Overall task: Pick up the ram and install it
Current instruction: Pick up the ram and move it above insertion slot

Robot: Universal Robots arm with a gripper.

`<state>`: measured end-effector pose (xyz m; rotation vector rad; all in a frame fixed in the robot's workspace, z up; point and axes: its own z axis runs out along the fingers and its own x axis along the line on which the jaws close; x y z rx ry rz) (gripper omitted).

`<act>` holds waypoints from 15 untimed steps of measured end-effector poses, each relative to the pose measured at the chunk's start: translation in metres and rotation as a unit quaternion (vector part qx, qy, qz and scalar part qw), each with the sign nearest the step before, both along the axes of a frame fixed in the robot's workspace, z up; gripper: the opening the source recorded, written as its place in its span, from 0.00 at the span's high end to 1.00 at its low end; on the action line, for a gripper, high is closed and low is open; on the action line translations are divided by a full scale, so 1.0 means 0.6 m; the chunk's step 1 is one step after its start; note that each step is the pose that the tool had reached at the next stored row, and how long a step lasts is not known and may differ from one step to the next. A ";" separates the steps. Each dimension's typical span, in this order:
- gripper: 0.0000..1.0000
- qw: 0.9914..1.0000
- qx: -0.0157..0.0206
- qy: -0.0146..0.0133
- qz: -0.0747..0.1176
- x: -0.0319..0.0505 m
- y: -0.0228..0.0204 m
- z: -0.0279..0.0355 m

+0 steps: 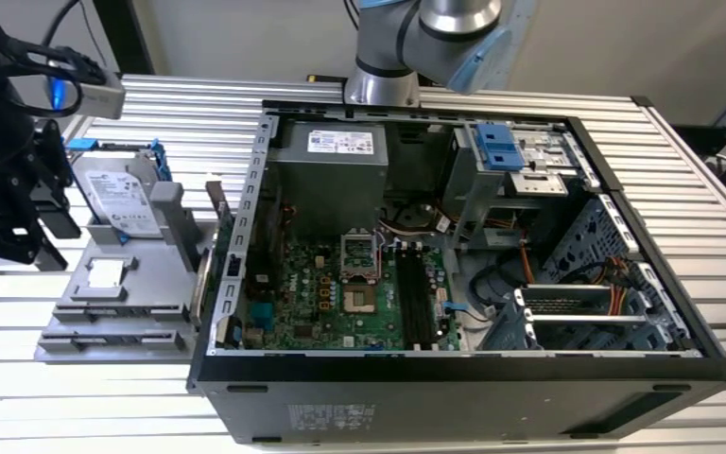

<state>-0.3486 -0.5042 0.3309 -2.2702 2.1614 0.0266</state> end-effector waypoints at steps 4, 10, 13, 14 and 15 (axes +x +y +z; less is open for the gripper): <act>0.00 1.000 0.000 0.000 0.000 0.000 0.0000 -0.005; 0.00 1.000 -0.001 0.000 0.000 0.000 0.0000 -0.015; 0.00 1.000 -0.002 0.000 0.000 0.000 0.0000 -0.022; 0.00 1.000 -0.002 0.000 -0.001 0.000 0.0000 -0.024; 0.00 1.000 -0.002 0.000 -0.001 0.000 0.0000 -0.026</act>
